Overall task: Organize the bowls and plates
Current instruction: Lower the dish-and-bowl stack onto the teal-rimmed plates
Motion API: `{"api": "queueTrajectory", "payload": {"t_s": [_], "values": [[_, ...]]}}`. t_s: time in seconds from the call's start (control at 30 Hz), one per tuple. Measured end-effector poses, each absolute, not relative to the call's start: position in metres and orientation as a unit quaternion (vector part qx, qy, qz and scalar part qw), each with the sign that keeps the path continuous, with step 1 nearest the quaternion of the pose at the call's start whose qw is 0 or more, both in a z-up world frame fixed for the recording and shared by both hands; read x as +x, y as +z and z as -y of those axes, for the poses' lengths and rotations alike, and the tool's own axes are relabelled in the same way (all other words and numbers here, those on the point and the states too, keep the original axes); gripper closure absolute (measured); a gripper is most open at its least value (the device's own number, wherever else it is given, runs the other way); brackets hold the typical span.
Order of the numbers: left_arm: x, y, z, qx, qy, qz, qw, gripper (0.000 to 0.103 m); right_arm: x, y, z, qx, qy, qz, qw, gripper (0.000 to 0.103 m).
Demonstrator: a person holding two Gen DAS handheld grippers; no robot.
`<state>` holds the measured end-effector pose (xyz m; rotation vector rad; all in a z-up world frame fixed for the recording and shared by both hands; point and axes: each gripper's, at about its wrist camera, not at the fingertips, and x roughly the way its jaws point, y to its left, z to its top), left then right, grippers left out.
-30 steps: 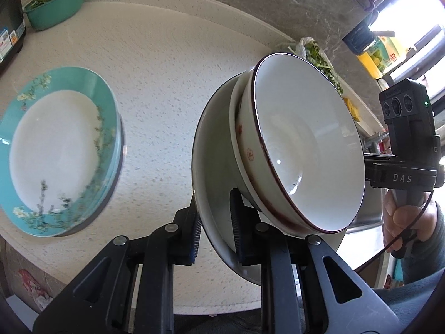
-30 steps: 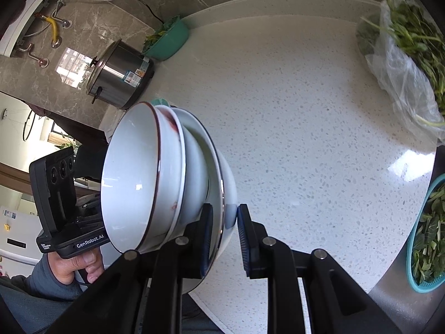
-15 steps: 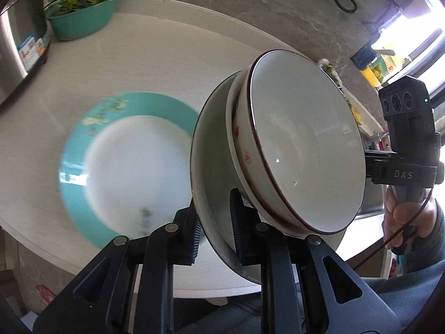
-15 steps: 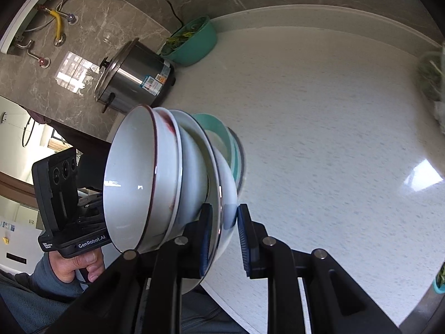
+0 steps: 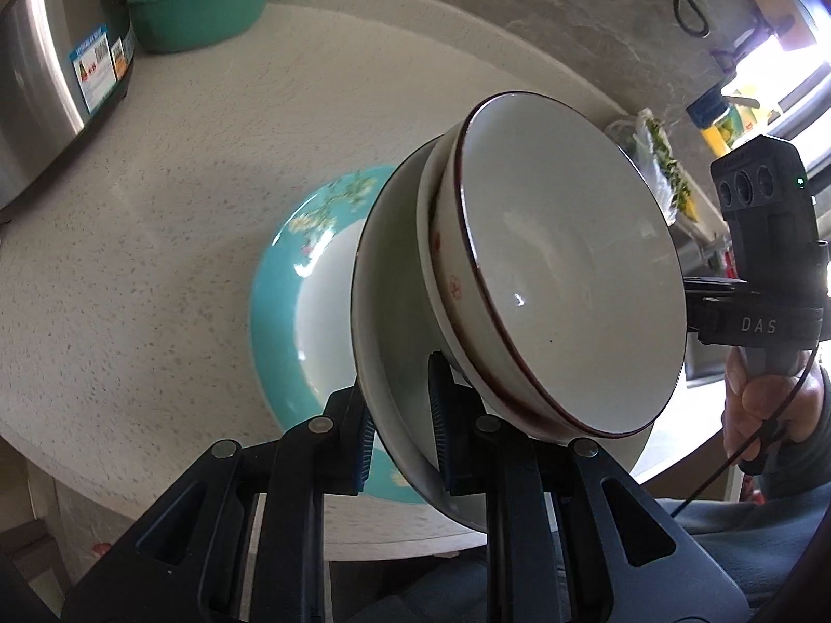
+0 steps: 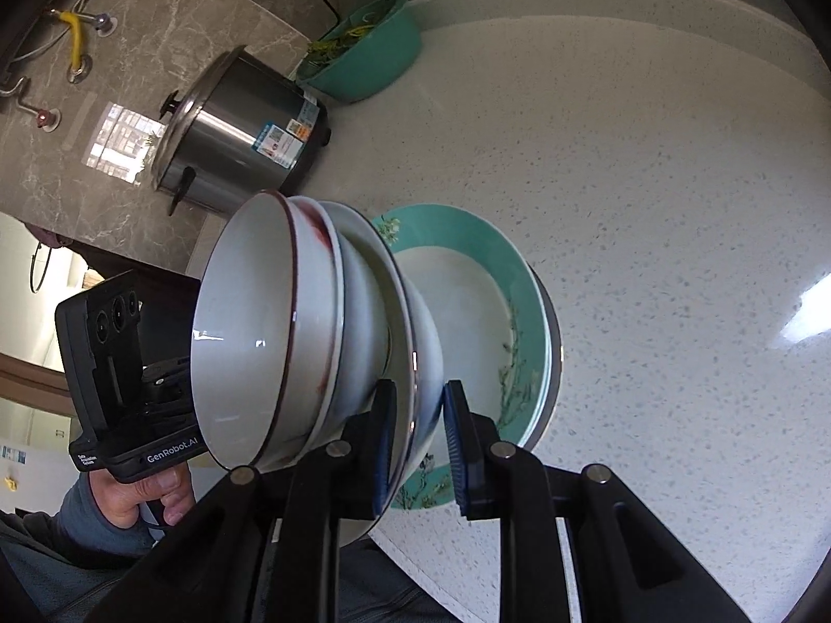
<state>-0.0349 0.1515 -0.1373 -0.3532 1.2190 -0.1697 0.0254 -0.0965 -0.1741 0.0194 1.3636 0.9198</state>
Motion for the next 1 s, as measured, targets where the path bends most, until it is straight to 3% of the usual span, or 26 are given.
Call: {"api": "queueTrajectory", "payload": {"t_s": [0.5,1.0], "values": [[-0.019,-0.186,-0.163,-0.147,-0.096,-0.590,0.788,0.087,0.030,-0.209,0.091,0.024,0.376,-0.623,0.685,0.082],[-0.009,-0.194,-0.158,-0.136,-0.099,-0.588,0.792,0.087,0.028,-0.215,0.092,0.028,0.369,-0.621,0.691,0.082]]}}
